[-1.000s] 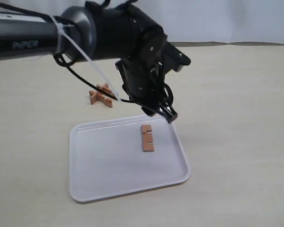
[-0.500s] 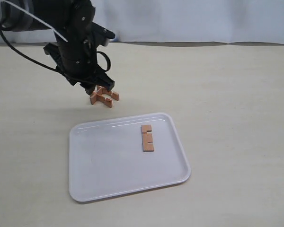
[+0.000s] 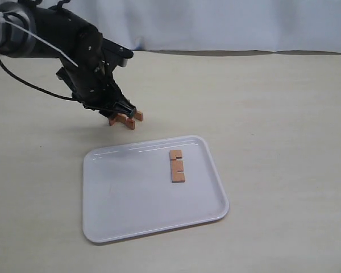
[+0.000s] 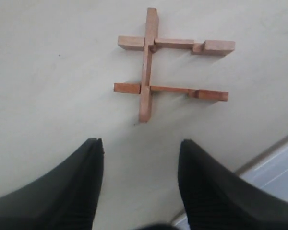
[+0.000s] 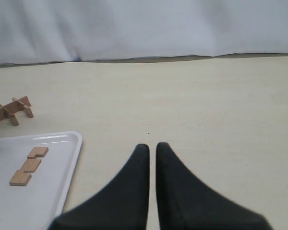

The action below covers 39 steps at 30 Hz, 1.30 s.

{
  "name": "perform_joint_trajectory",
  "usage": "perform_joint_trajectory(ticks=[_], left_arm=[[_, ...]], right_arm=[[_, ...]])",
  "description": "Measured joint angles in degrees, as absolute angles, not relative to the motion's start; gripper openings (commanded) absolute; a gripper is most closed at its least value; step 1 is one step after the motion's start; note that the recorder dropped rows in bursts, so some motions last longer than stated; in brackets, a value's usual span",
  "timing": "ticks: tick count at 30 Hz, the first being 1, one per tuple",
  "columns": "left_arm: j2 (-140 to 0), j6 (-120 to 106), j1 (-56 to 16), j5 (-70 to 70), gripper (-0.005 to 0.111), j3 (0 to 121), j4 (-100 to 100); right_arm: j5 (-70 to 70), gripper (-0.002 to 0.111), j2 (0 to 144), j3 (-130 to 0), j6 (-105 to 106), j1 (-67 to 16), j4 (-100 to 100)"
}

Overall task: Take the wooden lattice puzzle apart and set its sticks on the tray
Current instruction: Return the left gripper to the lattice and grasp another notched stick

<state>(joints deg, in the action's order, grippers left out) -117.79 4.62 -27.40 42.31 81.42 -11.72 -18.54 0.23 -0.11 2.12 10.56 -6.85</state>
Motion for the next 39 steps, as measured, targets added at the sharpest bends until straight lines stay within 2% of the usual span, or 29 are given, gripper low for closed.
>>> perform_joint_trajectory(ticks=[39], left_arm=[[-123.6,1.6,-27.4,34.4,0.045,80.8,-11.7]], right_arm=[[-18.5,0.004,0.2,-0.1,2.1,10.6,-6.8]])
